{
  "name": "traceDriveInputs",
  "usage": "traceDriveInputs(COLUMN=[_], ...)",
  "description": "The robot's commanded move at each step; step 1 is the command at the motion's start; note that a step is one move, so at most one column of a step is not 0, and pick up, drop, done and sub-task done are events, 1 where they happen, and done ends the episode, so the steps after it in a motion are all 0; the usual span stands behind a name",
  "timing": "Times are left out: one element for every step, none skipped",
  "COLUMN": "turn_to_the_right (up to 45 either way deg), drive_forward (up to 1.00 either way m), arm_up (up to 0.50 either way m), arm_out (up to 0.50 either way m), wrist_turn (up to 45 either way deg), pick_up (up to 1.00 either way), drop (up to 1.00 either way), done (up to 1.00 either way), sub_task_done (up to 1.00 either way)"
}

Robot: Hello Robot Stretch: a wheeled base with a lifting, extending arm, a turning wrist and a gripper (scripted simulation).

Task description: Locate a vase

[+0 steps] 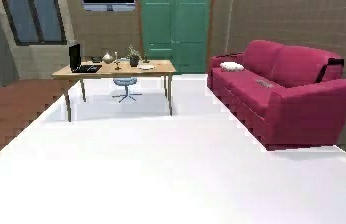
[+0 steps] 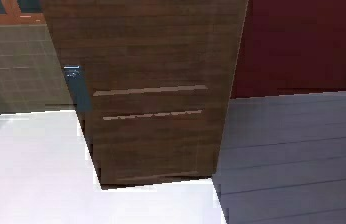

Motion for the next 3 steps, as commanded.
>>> traceDriveInputs(turn_to_the_right=[-3.0, 0.0, -45.0], drive_forward=[0.0, 0.5, 0.0], arm_up=[0.0, 0.0, 0.0], arm_out=[0.0, 0.0, 0.0], wrist_turn=[0.0, 0.0, 0.0], pick_up=[0.0, 0.0, 0.0], drop=[0.0, 0.0, 0.0], done=[0.0, 0.0, 0.0], sub_task_done=[0.0, 0.0, 0.0])
